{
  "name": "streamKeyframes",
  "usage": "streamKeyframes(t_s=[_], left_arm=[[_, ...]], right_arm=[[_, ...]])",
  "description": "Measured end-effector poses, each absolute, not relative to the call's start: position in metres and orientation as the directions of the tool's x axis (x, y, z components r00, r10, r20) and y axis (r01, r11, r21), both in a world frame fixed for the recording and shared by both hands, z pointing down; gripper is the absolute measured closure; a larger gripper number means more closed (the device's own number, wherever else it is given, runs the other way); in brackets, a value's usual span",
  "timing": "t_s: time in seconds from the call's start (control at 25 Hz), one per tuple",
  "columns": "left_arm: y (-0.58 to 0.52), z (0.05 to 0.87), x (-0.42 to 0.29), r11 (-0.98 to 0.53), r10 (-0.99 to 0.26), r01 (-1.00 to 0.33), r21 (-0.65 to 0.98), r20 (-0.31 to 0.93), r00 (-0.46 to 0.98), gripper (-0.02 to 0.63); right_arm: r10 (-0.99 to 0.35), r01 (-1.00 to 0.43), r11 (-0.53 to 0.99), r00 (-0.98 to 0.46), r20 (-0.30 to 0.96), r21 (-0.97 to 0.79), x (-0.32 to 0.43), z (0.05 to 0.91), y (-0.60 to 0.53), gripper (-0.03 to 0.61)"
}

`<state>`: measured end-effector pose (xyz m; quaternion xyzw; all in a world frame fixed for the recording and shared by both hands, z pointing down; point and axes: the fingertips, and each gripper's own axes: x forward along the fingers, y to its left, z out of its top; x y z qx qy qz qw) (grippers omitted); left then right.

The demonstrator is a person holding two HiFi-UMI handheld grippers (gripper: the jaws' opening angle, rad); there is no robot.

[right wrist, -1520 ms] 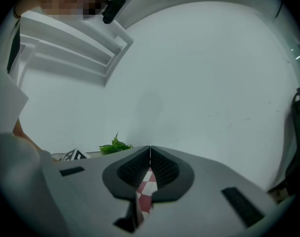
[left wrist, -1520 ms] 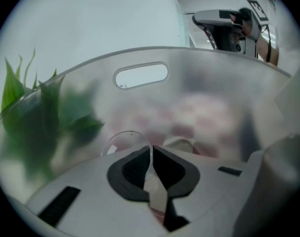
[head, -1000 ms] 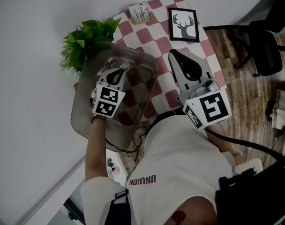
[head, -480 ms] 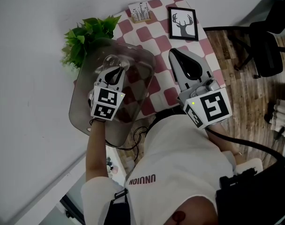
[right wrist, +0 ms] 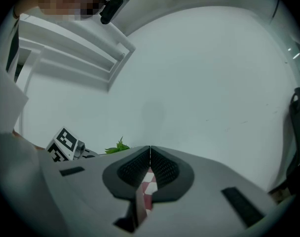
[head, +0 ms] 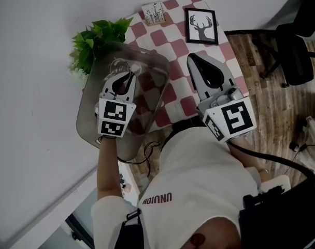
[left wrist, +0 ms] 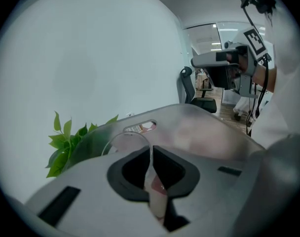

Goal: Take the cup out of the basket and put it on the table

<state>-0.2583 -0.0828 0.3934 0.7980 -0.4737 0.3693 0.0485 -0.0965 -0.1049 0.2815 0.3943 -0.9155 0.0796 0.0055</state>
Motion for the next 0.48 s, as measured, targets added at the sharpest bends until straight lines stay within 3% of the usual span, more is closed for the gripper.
streamKeyframes(t_s=[0.48], left_arm=[[-0.075, 0.361, -0.244, -0.525, -0.764, -0.790, -0.316, 0.584, 0.274, 0.584]], right_arm=[[-0.728, -0.729, 0.669, -0.682, 0.069, -0.147, -0.084, 0.283, -0.100, 0.560]])
